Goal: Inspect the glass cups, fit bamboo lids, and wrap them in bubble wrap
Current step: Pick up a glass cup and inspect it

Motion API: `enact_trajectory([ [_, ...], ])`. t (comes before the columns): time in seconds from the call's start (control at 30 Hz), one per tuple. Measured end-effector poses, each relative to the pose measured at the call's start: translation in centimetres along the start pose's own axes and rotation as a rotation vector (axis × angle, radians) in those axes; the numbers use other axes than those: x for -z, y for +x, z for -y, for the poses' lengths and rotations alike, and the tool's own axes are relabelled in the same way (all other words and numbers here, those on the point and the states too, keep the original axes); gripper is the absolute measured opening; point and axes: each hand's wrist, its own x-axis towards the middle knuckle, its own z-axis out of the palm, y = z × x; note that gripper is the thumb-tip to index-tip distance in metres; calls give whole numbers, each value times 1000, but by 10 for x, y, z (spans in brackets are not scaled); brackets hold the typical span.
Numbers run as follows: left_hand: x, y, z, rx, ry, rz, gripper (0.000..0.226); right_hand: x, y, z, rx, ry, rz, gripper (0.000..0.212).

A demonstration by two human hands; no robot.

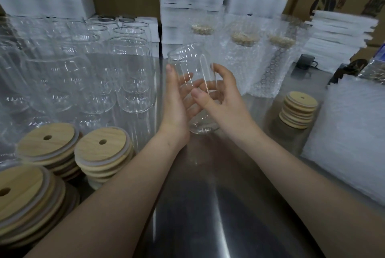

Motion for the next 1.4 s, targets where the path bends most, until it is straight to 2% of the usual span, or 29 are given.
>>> enact_trajectory([
  [0.2,-1,-1,-3,93,-122,94,95,4,1,5,-34,326,87,35],
  [0.3,-4,0,-3,157,-161,112,102,5,3,4,-69,335,124,22],
  [0.37,-1,3,-4,159,-156,99,100,3,4,3,-60,272,114,21],
  [0.47,2,4,-4,143,-106,27,92,2,3,2,44,-79,3,44],
  [0.53,0,2,-2,110,-42,-23,88,0,1,0,80,-226,-72,63],
  [0.6,-5,-2,-1,56,21,-72,80,-5,-2,-2,45,-259,-37,87],
  [0.67,-9,-4,-1,5,56,-97,72,-12,-3,-5,-26,-195,-23,106],
  [0.73,-12,-6,-1,-4,42,-89,68,-15,-3,-7,-47,-146,-78,110],
  [0.83,-10,-6,-2,28,-1,-59,71,-10,-2,-5,7,-142,-130,96],
  [0.97,-4,-2,-4,80,-1,1,83,1,1,2,39,-39,-40,68],
  [1.13,-1,1,-3,163,-94,131,98,7,3,11,-17,160,62,47],
  [1.23,-2,3,0,172,-160,163,98,13,4,14,-56,228,117,29],
  [1.33,0,6,1,174,-123,150,97,14,5,11,-38,111,94,11],
  [1.4,1,7,0,179,-101,114,94,13,6,9,9,-141,54,26],
])
